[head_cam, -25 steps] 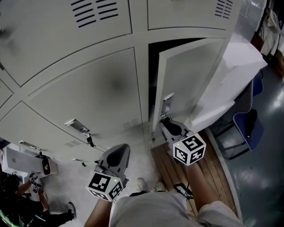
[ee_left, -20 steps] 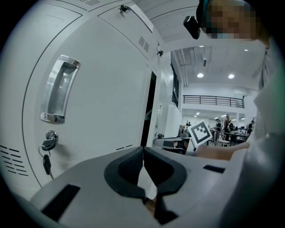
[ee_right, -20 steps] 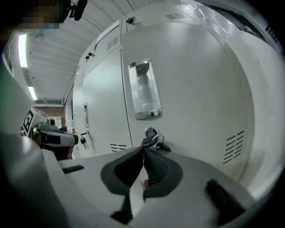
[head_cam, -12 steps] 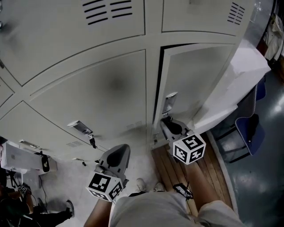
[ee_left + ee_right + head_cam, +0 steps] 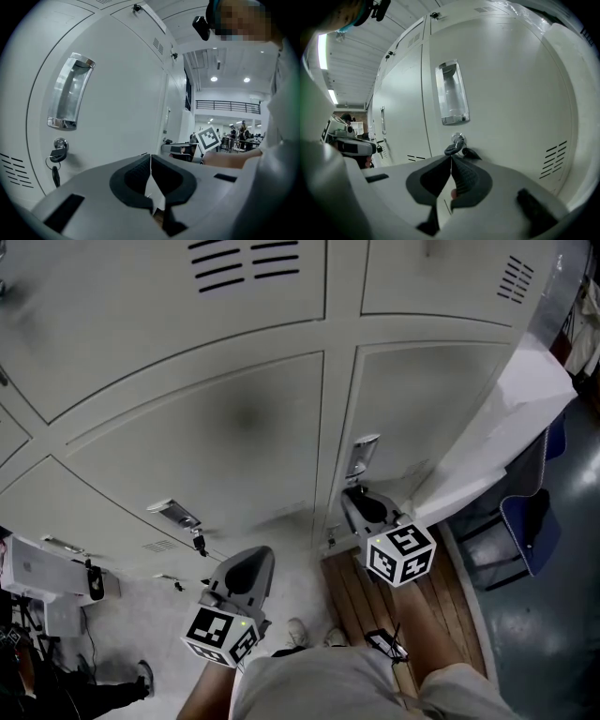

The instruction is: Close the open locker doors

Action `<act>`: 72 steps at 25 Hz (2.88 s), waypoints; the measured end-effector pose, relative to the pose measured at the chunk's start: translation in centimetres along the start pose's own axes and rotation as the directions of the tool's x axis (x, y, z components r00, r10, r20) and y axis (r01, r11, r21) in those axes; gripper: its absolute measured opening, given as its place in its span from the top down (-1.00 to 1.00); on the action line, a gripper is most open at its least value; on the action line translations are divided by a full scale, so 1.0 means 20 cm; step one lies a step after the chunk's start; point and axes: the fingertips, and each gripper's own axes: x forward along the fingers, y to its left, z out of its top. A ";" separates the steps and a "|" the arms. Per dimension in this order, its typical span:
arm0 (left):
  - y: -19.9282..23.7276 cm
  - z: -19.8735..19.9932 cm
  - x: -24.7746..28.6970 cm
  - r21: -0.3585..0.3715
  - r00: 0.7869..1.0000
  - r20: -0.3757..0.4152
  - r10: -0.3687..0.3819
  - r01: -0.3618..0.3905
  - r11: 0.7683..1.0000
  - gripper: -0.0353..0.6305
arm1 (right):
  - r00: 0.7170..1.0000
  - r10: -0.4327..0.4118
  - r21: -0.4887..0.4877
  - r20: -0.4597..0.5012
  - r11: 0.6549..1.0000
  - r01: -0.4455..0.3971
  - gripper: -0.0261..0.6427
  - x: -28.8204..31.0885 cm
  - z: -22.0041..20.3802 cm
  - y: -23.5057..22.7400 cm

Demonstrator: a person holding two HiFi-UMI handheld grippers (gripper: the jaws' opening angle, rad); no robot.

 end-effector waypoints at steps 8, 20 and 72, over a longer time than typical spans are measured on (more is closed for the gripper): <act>0.04 -0.01 -0.01 -0.011 1.000 0.001 0.021 -0.021 1.000 0.83 | 1.000 -0.001 0.015 -0.001 1.000 0.001 0.84 0.04 0.01 -0.01; 0.05 0.00 -0.01 -0.021 1.000 0.014 0.026 -0.026 0.999 0.83 | 1.000 0.000 0.006 -0.011 1.000 0.000 0.84 0.05 0.01 0.00; -0.46 -0.15 0.01 0.043 0.986 -0.056 -0.154 0.157 0.987 0.83 | 0.999 -0.004 0.033 -0.039 0.999 0.006 0.84 -0.71 -0.21 0.33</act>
